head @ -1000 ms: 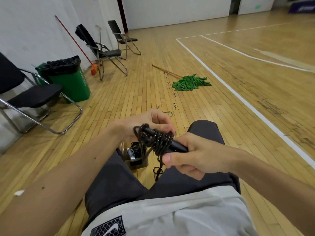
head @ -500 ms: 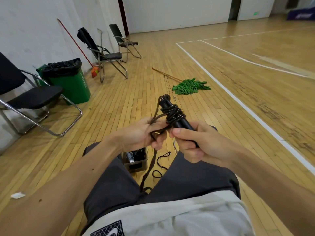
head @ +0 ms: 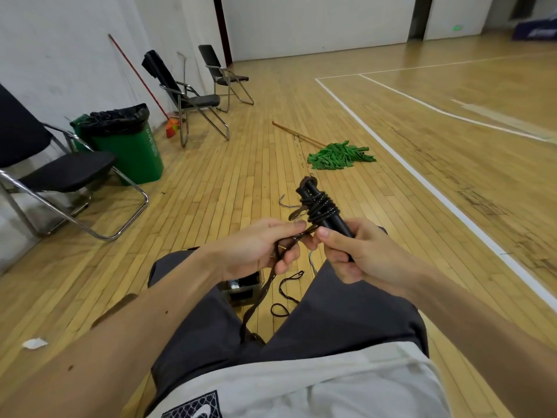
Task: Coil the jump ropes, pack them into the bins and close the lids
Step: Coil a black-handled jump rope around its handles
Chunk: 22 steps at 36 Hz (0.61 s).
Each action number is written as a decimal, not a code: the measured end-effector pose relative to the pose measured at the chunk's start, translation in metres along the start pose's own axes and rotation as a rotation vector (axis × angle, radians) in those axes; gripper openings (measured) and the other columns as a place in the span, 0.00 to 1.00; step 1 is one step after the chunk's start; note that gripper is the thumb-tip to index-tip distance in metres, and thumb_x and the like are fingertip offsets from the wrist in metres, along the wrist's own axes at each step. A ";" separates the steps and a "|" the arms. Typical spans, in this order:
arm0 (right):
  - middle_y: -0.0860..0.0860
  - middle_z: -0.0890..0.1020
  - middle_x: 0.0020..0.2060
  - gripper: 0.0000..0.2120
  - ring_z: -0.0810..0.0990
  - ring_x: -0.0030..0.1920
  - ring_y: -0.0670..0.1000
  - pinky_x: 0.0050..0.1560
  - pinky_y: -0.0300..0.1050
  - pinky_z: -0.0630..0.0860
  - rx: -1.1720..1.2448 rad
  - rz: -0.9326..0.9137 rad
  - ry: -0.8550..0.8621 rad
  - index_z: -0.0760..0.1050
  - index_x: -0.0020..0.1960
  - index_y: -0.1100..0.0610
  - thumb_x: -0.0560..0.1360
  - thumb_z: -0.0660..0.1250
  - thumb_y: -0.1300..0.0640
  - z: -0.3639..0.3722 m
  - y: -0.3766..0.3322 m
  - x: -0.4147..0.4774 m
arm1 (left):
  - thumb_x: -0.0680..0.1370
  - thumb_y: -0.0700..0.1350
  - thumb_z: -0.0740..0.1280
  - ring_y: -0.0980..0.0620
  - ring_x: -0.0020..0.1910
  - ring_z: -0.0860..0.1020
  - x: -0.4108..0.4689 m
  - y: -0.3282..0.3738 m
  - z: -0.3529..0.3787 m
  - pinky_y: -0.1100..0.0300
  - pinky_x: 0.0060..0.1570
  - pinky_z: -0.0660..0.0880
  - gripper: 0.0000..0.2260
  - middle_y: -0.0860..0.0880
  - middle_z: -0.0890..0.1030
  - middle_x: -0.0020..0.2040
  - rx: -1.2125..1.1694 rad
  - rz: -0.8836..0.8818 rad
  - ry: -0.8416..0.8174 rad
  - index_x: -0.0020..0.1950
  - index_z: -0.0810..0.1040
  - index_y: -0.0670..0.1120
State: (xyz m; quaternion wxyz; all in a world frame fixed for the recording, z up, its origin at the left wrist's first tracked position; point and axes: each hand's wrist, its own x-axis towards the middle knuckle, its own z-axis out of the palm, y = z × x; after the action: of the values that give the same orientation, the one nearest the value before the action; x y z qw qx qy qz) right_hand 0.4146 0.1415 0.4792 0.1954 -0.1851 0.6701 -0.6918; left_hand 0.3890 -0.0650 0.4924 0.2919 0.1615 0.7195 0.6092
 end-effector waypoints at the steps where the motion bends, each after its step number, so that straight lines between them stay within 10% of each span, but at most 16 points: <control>1: 0.51 0.63 0.30 0.12 0.60 0.26 0.47 0.26 0.38 0.60 -0.007 0.001 0.008 0.75 0.52 0.64 0.81 0.63 0.54 0.000 0.000 0.000 | 0.79 0.55 0.62 0.53 0.29 0.70 -0.001 0.000 0.001 0.59 0.36 0.69 0.17 0.50 0.71 0.30 -0.001 -0.004 -0.001 0.52 0.80 0.42; 6: 0.50 0.65 0.29 0.09 0.61 0.25 0.47 0.25 0.38 0.59 -0.011 0.012 0.107 0.72 0.49 0.62 0.82 0.64 0.56 -0.007 -0.001 0.001 | 0.81 0.58 0.58 0.52 0.29 0.72 -0.004 -0.009 0.000 0.49 0.50 0.77 0.19 0.51 0.66 0.29 -0.156 -0.073 -0.088 0.49 0.77 0.43; 10: 0.50 0.66 0.28 0.08 0.62 0.25 0.47 0.25 0.38 0.60 -0.054 0.014 0.149 0.72 0.50 0.63 0.82 0.64 0.57 -0.009 0.003 0.004 | 0.82 0.59 0.56 0.56 0.27 0.62 -0.006 -0.009 0.005 0.64 0.28 0.66 0.20 0.52 0.62 0.30 -0.161 -0.133 -0.039 0.49 0.76 0.44; 22: 0.50 0.70 0.28 0.09 0.64 0.24 0.47 0.24 0.39 0.62 -0.136 0.111 0.201 0.71 0.46 0.61 0.83 0.65 0.58 -0.013 0.009 0.012 | 0.85 0.51 0.55 0.52 0.39 0.73 -0.014 0.012 0.016 0.55 0.40 0.71 0.11 0.53 0.75 0.40 1.320 0.223 0.254 0.51 0.73 0.49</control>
State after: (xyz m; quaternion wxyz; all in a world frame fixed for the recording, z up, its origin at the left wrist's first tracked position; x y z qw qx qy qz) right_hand 0.3978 0.1456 0.4698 0.1522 -0.0903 0.7410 -0.6478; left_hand 0.4081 -0.0578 0.5053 -0.0190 0.3064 0.9481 0.0831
